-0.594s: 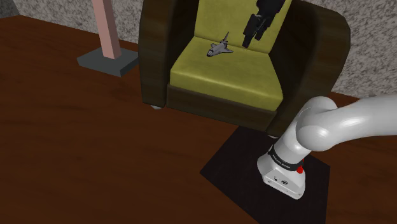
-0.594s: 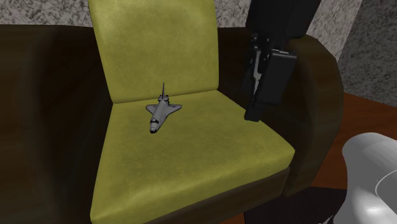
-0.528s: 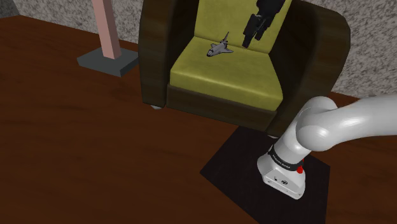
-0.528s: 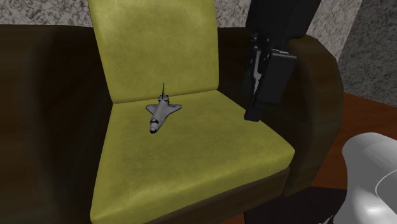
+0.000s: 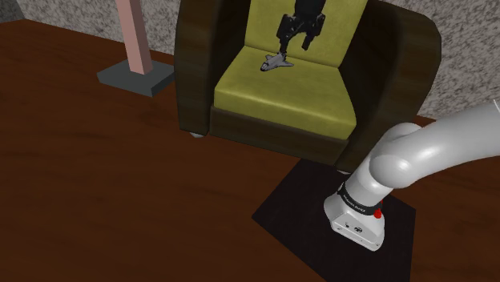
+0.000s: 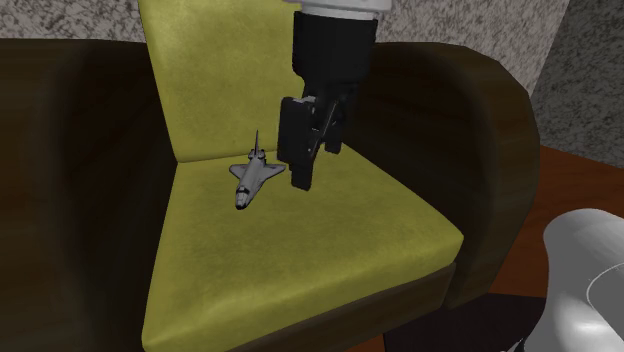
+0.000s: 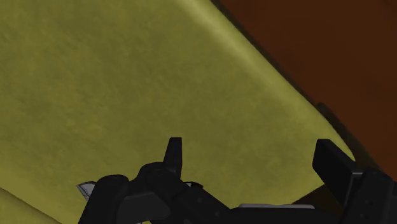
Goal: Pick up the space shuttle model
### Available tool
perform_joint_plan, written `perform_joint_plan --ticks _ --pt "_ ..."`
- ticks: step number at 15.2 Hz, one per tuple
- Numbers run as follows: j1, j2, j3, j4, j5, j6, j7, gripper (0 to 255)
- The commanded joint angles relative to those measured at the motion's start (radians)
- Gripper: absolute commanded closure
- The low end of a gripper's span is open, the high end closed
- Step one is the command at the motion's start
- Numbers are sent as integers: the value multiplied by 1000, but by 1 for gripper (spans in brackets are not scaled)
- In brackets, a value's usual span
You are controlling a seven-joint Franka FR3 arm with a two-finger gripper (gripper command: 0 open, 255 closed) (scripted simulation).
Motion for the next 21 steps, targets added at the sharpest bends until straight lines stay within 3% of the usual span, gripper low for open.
perform_joint_plan --ticks 1,10,21 --pt "-28 87 5 50 0 33 76 0" --pt "-129 396 -21 276 -3 100 367 0" --pt "-229 714 -115 569 37 113 660 0"
